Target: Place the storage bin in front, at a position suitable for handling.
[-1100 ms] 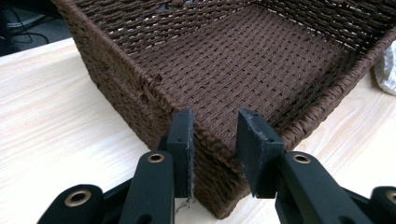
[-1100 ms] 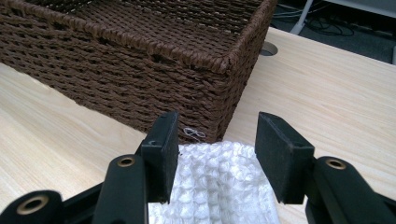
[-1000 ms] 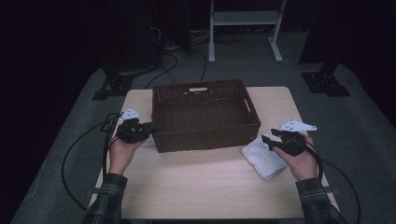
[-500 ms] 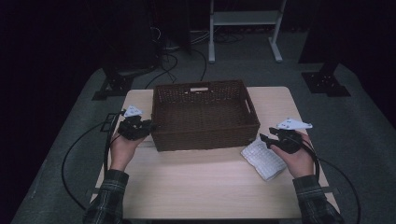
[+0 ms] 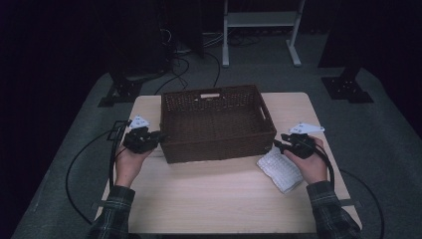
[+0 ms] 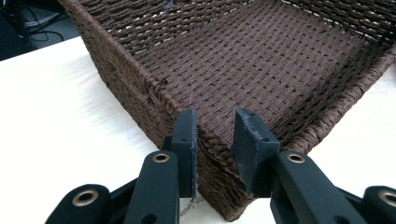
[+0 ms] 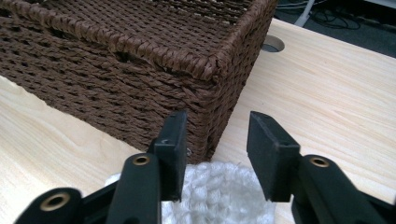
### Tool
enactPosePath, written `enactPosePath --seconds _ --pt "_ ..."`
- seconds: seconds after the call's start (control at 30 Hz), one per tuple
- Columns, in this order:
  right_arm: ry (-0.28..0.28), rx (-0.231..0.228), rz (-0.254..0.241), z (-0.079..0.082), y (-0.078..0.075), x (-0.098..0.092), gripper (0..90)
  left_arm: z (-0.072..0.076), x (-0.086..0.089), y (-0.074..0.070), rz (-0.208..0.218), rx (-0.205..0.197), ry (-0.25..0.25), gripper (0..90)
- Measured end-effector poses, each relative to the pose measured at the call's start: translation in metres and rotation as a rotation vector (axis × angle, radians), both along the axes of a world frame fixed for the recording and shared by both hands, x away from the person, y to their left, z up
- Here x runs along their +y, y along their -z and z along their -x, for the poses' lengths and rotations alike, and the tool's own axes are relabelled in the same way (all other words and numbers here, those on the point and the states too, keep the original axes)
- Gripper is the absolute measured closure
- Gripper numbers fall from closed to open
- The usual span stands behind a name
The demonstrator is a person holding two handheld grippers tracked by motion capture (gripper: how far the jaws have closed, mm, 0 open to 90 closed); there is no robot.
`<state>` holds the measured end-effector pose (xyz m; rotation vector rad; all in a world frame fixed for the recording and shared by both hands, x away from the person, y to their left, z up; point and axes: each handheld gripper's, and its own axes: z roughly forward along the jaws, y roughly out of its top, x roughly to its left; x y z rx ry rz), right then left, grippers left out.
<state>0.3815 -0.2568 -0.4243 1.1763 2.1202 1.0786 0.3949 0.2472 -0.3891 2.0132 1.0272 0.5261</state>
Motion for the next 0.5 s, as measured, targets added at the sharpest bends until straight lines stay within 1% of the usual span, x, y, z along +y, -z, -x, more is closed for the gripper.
enactPosePath --seconds 0.07,0.1,0.13,0.23,0.33,0.43,0.5 --pt "-0.007 0.003 -0.001 -0.002 0.0 0.001 61.6 0.001 0.0 0.0 0.003 0.001 0.004 69.8" --pt "-0.01 0.002 -0.002 -0.003 0.0 0.002 63.9 0.003 0.0 0.0 0.021 0.004 0.003 69.9" --pt "-0.011 0.004 -0.006 -0.003 0.0 0.003 64.8 0.004 0.001 -0.001 0.018 0.009 0.009 69.9" --pt "-0.017 0.008 -0.003 -0.004 0.0 0.004 68.8 0.008 0.002 -0.001 0.054 0.011 0.026 71.1" --pt "-0.022 0.015 -0.001 -0.005 0.0 0.006 73.4 0.013 0.007 -0.004 0.071 -0.005 0.023 74.4" --pt "-0.022 0.015 0.002 -0.006 -0.001 0.006 78.6 0.018 0.015 -0.008 0.069 -0.018 0.017 81.9" --pt "-0.017 0.021 -0.005 -0.007 -0.002 0.006 81.0 0.019 0.018 -0.007 0.061 -0.008 0.018 86.3"
